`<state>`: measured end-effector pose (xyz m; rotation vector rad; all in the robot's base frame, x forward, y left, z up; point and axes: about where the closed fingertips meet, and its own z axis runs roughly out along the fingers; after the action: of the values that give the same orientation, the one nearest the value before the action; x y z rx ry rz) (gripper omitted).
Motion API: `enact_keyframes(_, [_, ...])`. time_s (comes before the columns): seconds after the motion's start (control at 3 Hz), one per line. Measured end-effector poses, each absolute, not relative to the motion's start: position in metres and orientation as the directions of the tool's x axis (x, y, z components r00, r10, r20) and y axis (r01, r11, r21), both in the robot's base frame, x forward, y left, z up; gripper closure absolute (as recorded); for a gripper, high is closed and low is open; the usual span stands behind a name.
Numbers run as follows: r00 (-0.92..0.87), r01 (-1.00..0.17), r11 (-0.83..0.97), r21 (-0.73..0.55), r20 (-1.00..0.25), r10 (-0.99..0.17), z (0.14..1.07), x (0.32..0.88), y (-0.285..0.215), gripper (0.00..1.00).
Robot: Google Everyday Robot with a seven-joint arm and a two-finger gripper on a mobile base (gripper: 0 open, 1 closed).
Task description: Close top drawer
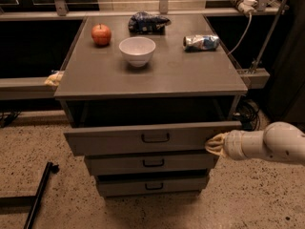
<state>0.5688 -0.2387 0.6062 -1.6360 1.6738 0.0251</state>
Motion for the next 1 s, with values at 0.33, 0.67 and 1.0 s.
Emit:
enact_keyframes(0.33, [0.162, -0.832, 0.158, -0.532, -0.504, -0.848, 0.606, 0.618, -0.249, 1.00])
enact_keyframes(0.67, [0.162, -0.830, 0.159, -0.534, -0.504, -0.848, 0.607, 0.619, -0.249, 1.00])
enact_keyframes(1.0, [0.156, -0.842, 0.156, -0.517, -0.509, -0.847, 0.607, 0.607, -0.245, 1.00])
